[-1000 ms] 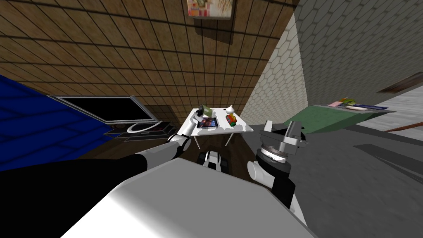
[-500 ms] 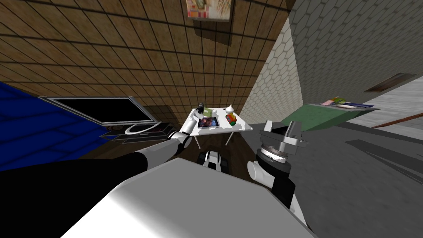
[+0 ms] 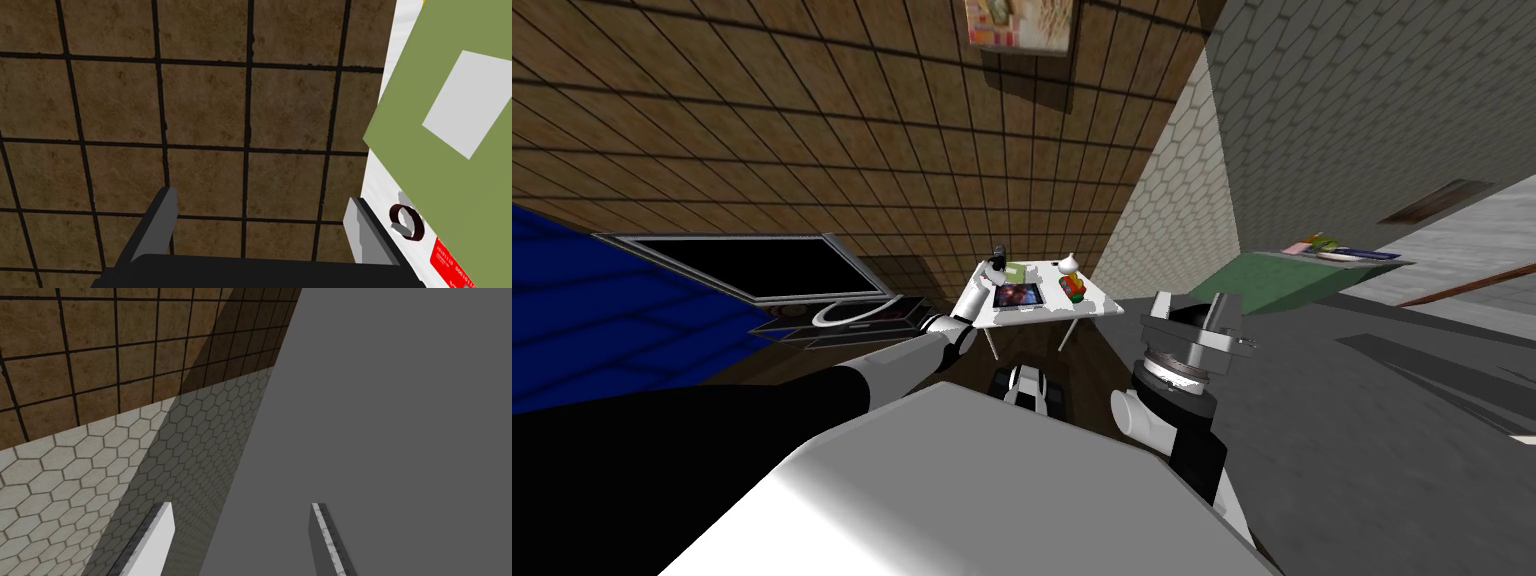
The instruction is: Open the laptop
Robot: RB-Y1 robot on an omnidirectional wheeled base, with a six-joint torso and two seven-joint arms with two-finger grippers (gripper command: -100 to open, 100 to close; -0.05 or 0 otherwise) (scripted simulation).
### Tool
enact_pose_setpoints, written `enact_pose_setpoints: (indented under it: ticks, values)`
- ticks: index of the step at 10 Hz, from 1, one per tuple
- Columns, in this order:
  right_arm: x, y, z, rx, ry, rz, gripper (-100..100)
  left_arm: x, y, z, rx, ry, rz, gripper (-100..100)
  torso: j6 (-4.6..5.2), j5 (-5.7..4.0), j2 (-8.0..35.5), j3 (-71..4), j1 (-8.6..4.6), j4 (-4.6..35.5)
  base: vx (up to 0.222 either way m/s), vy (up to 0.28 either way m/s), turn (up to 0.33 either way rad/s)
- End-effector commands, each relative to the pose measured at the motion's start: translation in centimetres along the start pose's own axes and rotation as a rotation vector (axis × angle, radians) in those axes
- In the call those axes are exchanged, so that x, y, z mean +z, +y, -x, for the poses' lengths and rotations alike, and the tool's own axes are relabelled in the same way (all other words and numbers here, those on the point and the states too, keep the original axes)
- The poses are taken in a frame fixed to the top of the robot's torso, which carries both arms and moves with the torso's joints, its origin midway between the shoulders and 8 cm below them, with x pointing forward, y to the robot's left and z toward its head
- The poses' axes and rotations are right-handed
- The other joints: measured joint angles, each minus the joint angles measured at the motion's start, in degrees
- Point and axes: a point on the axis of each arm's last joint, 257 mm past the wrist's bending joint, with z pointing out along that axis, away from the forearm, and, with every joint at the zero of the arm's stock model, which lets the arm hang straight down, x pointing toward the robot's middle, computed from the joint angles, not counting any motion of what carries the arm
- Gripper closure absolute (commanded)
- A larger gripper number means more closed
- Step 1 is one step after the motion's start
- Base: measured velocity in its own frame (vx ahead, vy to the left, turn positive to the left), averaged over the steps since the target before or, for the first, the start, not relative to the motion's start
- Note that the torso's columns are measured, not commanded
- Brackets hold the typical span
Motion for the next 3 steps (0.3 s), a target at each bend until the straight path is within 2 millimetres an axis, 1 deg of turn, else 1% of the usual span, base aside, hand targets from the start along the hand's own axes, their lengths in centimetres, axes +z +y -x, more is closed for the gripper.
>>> enact_pose_setpoints:
  ticks: [1,3]
  values:
    - [0.00,0.00,0.00,0.000,0.000,0.000,0,0.00,0.00,0.00,0.000,0.000,0.000,0,0.00,0.01,0.04,0.02,0.05,0.01,0.000,0.000,0.000]
    - [0.00,0.00,0.00,0.000,0.000,0.000,0,0.00,0.00,0.00,0.000,0.000,0.000,0,-0.01,0.03,0.07,0.04,0.08,0.02,0.000,0.000,0.000]
